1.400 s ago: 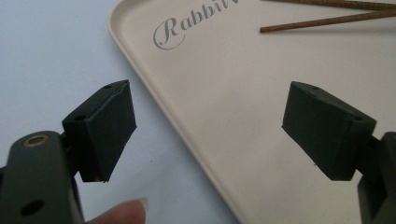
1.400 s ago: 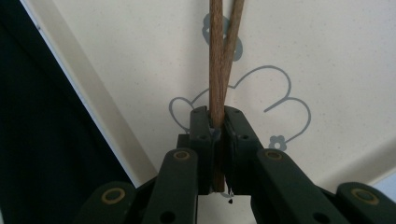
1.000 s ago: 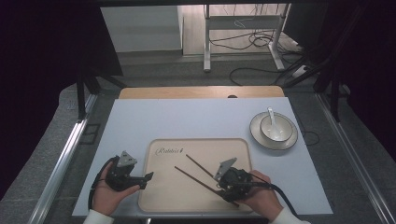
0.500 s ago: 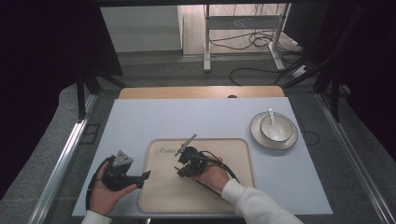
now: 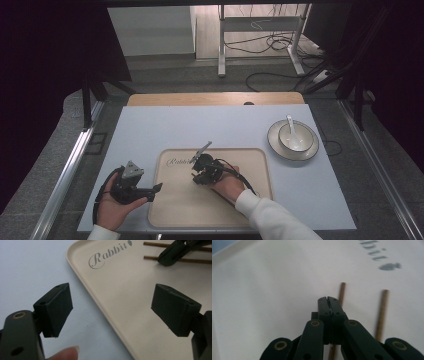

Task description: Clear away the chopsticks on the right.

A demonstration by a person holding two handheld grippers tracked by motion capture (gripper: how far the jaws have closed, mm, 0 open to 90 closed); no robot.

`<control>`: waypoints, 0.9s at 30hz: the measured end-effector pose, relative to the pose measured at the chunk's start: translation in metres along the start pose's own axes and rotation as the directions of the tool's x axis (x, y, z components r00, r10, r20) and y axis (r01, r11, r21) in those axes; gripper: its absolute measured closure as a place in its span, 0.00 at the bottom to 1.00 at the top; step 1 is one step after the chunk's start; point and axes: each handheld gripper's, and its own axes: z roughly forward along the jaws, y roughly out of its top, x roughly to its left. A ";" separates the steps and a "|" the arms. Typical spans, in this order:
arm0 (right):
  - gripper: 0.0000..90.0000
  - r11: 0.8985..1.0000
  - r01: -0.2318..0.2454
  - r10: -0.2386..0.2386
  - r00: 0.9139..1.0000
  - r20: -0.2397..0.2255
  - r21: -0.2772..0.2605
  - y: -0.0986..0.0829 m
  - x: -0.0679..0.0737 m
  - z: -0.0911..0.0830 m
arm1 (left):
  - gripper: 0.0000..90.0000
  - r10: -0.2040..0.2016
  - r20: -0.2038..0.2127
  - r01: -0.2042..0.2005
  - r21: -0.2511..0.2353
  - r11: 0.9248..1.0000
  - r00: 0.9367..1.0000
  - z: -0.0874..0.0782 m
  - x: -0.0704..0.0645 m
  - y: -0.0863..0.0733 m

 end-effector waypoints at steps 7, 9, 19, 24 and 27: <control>0.99 0.996 -0.091 0.092 0.995 0.044 -0.022 -0.011 -0.026 -0.011 | 0.19 0.001 0.000 -0.001 -0.001 1.000 1.000 0.000 0.000 0.000; 0.99 0.993 -0.118 0.120 0.991 0.066 -0.030 -0.019 -0.035 -0.018 | 0.19 0.004 -0.001 -0.004 0.003 1.000 1.000 0.000 0.001 0.000; 0.99 0.983 -0.177 0.182 0.971 0.155 -0.044 -0.046 -0.062 -0.043 | 0.19 0.001 -0.005 -0.001 0.005 1.000 1.000 0.000 0.002 -0.001; 0.99 0.978 -0.204 0.209 0.960 0.186 -0.042 -0.060 -0.071 -0.053 | 0.19 0.002 -0.005 -0.002 0.006 1.000 1.000 0.001 0.002 -0.001; 0.99 0.975 -0.218 0.222 0.954 0.202 -0.042 -0.071 -0.076 -0.061 | 0.19 0.001 -0.005 -0.001 0.005 1.000 1.000 0.001 0.001 -0.001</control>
